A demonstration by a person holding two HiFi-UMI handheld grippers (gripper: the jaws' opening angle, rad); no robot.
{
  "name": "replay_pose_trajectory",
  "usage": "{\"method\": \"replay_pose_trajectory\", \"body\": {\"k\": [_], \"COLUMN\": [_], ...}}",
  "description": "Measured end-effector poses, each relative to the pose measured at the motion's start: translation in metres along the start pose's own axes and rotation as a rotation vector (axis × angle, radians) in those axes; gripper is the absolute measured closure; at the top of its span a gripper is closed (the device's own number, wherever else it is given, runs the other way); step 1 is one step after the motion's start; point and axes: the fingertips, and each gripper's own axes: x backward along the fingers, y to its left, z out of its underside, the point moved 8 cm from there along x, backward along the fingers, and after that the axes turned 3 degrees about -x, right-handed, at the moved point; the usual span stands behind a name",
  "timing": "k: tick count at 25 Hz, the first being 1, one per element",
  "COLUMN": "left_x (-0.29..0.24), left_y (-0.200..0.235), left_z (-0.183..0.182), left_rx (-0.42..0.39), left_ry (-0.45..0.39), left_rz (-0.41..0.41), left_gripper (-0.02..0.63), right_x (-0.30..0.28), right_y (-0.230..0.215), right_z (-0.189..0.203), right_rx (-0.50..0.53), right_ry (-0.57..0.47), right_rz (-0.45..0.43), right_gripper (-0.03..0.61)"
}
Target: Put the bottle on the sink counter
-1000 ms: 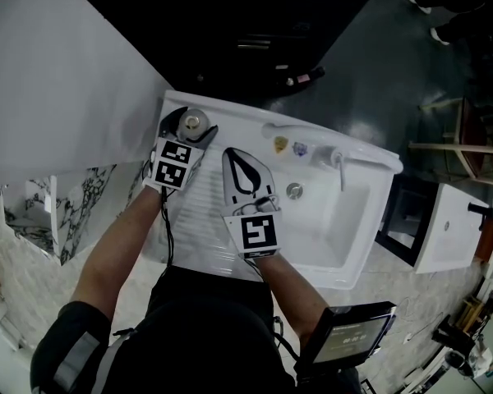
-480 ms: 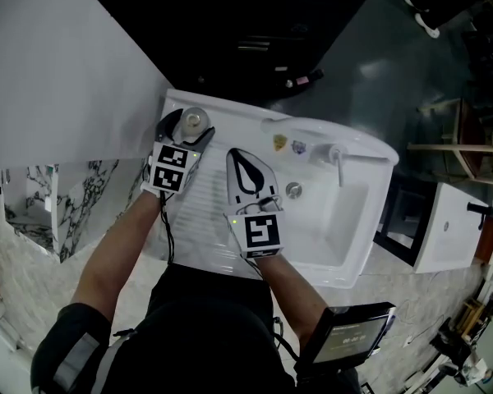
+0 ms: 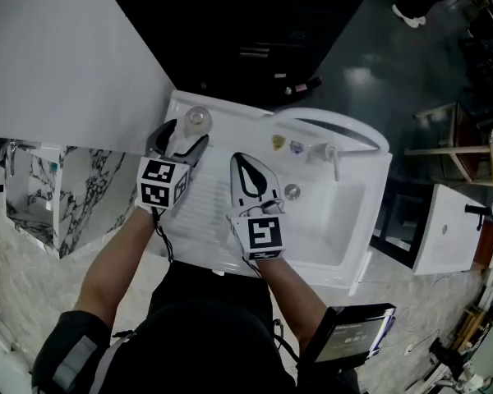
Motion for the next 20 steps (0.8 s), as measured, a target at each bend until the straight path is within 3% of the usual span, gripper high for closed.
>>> {"method": "replay_pose_trajectory", "body": {"k": [6, 11, 20], "left_x": [0.049, 0.091, 0.144], "left_y": [-0.019, -0.048, -0.061], "left_z": [-0.016, -0.018, -0.025], "left_rx": [0.068, 0.152, 0.163], "left_ry": [-0.098, -0.177, -0.255], "left_rz": [0.029, 0.078, 0.011], "left_gripper": [0.287, 0.445, 0.581], "right_x": [0.017, 0.032, 0.058], "right_y": [0.006, 0.015, 0.013], "right_z": [-0.003, -0.008, -0.024], "right_rx": [0.003, 0.007, 0.023], "right_ry": [0.006, 0.003, -0.029], "right_rz": [0.0, -0.017, -0.014], "right_gripper": [0.583, 0.583, 0.583]}}
